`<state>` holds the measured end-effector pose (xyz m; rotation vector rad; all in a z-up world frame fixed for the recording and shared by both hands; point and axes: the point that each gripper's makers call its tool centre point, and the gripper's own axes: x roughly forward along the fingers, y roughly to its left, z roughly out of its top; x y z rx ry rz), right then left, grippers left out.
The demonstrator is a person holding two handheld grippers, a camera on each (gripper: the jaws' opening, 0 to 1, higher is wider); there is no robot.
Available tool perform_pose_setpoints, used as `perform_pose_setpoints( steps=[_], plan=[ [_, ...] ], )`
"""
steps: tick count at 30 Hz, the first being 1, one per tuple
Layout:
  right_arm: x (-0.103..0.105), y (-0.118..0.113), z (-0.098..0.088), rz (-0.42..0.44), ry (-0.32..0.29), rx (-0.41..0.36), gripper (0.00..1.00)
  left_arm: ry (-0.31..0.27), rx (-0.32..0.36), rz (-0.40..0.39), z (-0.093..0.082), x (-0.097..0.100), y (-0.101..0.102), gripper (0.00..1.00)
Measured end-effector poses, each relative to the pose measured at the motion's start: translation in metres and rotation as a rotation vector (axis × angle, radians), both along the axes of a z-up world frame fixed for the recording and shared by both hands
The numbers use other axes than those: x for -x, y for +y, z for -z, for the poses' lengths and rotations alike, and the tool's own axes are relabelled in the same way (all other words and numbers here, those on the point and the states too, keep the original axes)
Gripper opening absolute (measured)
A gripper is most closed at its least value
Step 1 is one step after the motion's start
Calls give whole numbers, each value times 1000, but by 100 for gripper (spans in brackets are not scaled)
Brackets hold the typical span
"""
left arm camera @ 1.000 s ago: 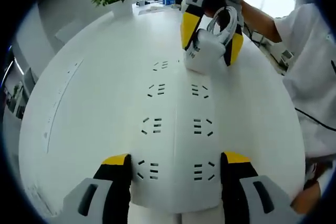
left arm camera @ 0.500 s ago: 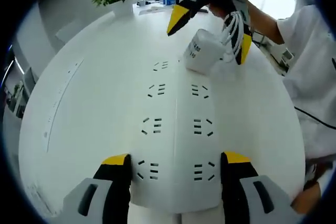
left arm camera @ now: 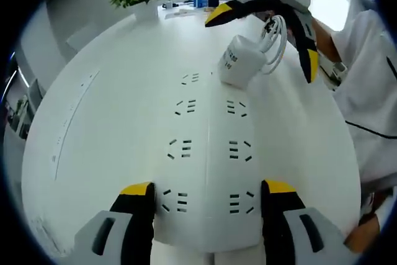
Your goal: Straighten the power strip on the desk, plug the charger into it
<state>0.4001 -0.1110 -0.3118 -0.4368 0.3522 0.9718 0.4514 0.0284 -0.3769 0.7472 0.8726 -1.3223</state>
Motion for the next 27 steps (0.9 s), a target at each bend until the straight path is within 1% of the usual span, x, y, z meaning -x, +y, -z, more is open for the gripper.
perform_pose_setpoints(
  steps=[2, 4, 5, 9, 11, 12, 14, 17, 20, 22, 23, 24, 25, 27],
  plan=[
    [-1, -11, 3, 63, 5, 21, 97, 0, -5, -1, 0, -1, 0, 71],
    [1, -13, 0, 95, 25, -34, 97, 0, -9, -2, 0, -2, -1, 71],
    [3, -13, -1, 96, 32, -49, 97, 0, -11, 1, 0, -2, -1, 71],
    [7, -19, 2, 125, 26, -32, 97, -1, -11, 10, 0, -2, -2, 72],
    [8, -21, 3, 141, 23, -33, 97, -27, -4, 9, -1, -6, -3, 77],
    [9, -21, 3, 145, 29, -51, 97, -31, 1, 0, -1, -7, -3, 80],
    [10, -20, 4, 141, 34, -64, 97, -32, 40, -37, -6, -12, -5, 85],
    [11, -20, 4, 142, 32, -72, 97, -51, 126, -76, -19, -15, -8, 95],
    [12, -22, -1, 139, 27, -88, 97, -81, 172, -83, -29, -12, -7, 96],
    [11, -25, -3, 146, 29, -100, 97, -98, 231, -113, -37, -7, -11, 96],
    [10, -26, -3, 152, 31, -103, 97, -100, 244, -117, -40, -1, -10, 96],
    [9, -29, -3, 161, 35, -104, 97, -106, 273, -130, -43, 4, -12, 96],
    [9, -31, -3, 165, 37, -105, 97, -100, 294, -150, -46, 10, -11, 96],
    [9, -34, -4, 174, 40, -122, 97, -104, 304, -164, -50, 22, -6, 96]
  ],
)
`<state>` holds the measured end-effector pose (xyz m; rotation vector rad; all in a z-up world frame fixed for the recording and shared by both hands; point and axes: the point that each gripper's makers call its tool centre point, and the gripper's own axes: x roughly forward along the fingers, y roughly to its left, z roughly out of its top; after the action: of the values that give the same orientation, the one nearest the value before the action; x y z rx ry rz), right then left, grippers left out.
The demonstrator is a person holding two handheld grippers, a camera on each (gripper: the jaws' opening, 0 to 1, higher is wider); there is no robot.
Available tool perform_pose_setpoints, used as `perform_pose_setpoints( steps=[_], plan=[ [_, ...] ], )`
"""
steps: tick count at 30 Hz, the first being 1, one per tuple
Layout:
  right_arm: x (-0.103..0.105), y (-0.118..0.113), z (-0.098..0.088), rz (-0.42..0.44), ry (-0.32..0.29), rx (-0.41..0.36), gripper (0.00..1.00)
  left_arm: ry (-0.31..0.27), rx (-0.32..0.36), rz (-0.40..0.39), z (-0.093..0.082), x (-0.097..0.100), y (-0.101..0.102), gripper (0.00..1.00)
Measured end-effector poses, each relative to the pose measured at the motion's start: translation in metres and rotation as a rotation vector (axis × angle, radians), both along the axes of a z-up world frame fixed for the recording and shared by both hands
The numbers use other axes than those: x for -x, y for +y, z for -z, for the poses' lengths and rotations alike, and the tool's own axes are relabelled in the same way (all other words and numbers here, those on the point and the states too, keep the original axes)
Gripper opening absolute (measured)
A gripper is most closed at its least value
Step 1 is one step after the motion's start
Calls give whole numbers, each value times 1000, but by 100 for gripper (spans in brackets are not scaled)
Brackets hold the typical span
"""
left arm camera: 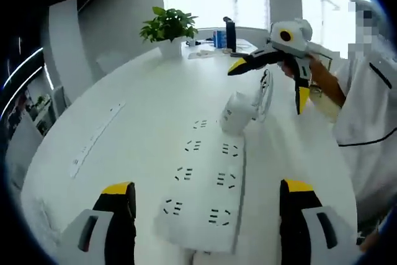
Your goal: Straighten the power strip on the desk, plug the charger into it
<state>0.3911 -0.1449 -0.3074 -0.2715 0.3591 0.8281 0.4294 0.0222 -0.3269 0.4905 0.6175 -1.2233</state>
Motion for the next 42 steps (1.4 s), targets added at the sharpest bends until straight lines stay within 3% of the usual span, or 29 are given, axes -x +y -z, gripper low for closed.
perform_pose_setpoints(
  steps=[4, 7, 11, 15, 19, 23, 26, 29, 31, 38, 42],
  plan=[
    [1, -2, -2, 1, 13, -27, 97, -72, -31, -36, -4, 20, 14, 96],
    [1, -6, -4, 5, 6, -34, 97, -115, 8, -98, -5, 25, 22, 96],
    [2, -10, -1, 17, 18, -53, 97, -95, 34, -214, 2, 36, 39, 96],
    [8, -14, -4, 30, 20, -79, 97, -92, 105, -290, -4, 59, 44, 96],
    [15, -16, -11, 29, -22, -109, 97, -113, 133, -369, -3, 75, 51, 96],
    [21, -21, -11, 54, -8, -115, 97, -117, 172, -482, -2, 85, 63, 96],
    [26, -26, -15, 77, -22, -129, 97, -75, 283, -592, -12, 97, 69, 96],
    [31, -31, -15, 98, -11, -151, 97, -33, 334, -651, -17, 115, 74, 96],
    [35, -35, -12, 111, -1, -150, 97, 3, 344, -677, -17, 128, 75, 96],
    [49, -37, -13, 125, -28, -127, 97, -6, 377, -720, -30, 162, 84, 96],
    [58, -35, -16, 125, -44, -131, 97, -3, 345, -740, -27, 178, 87, 96]
  ],
)
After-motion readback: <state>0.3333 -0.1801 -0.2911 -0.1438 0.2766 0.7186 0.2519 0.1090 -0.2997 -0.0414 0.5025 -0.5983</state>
